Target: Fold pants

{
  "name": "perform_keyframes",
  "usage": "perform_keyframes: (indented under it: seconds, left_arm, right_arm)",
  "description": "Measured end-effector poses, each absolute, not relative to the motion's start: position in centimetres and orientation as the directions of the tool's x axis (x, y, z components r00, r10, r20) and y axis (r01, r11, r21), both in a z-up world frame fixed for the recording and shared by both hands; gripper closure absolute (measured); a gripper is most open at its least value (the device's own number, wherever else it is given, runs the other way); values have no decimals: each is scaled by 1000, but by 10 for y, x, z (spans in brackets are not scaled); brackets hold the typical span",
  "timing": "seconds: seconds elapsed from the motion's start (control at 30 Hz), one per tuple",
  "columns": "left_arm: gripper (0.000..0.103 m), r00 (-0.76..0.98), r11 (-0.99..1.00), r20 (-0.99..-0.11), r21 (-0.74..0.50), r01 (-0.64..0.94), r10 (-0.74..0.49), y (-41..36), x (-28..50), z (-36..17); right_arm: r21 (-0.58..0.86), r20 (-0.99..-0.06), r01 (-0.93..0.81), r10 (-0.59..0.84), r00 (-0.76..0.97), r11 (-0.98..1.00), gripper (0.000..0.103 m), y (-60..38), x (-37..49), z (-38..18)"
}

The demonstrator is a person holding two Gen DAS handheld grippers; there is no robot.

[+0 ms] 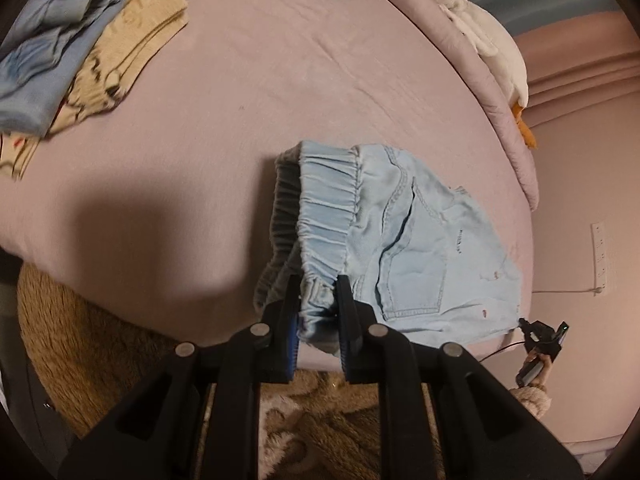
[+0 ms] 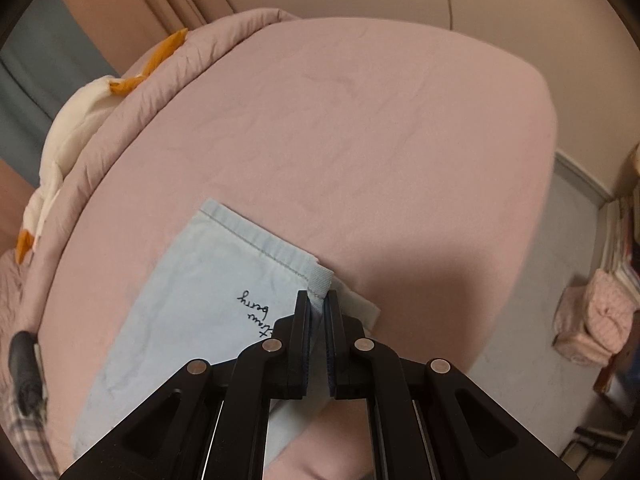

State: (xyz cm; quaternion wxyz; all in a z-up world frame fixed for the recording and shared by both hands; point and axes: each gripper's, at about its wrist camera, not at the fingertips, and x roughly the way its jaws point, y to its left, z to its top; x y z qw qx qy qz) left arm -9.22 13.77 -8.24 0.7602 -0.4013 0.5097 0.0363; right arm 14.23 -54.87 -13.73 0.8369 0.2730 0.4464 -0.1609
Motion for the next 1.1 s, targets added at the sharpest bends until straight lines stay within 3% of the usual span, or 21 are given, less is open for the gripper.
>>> perform_keyframes:
  seconds: [0.2, 0.33, 0.37, 0.4, 0.43, 0.5, 0.6, 0.77, 0.9, 1.0, 1.1]
  left_arm:
    - [84, 439, 696, -830, -540, -474, -345, 135, -91, -98]
    - [78, 407, 796, -871, -444, -411, -275, 120, -83, -92]
    - [68, 407, 816, -879, -416, -402, -248, 117, -82, -88]
    - [50, 402, 838, -893, -370, -401, -202, 116, -81, -84]
    - [44, 408, 846, -895, -352, -400, -180, 115, -82, -80]
    - [39, 462, 843, -868, -380, -380, -183, 116, -80, -64]
    - [25, 544, 834, -815, -433, -341, -201, 128, -69, -46]
    - [23, 597, 846, -773, -453, -282, -215, 138, -30, -50]
    - [23, 535, 820, -803, -479, -315, -264, 143, -1, -84]
    - [27, 528, 814, -807, -481, -325, -266, 142, -8, -99]
    - [38, 540, 825, -808, -461, -328, -236, 135, -20, -101]
  right_arm:
    - [302, -860, 537, -18, 510, 788, 98, -558, 142, -160]
    - [238, -878, 535, -57, 476, 811, 97, -556, 139, -166]
    - [188, -886, 529, -90, 455, 828, 92, -551, 138, -161]
    - [117, -897, 531, -140, 419, 840, 72, -544, 139, -155]
    - [24, -900, 533, -213, 379, 846, 46, -532, 142, -147]
    - [-25, -866, 482, -260, 427, 876, 42, -506, 139, -123]
    - [31, -843, 343, -159, 513, 939, 42, -459, 137, -90]
    - [141, -810, -60, 150, 567, 988, 42, -328, 146, -51]
    - [301, -820, -364, 434, 373, 882, 42, -210, 160, -62]
    - [308, -846, -468, 463, 263, 828, 42, -145, 169, -81]
    - [323, -876, -497, 454, 165, 805, 42, -96, 186, -109]
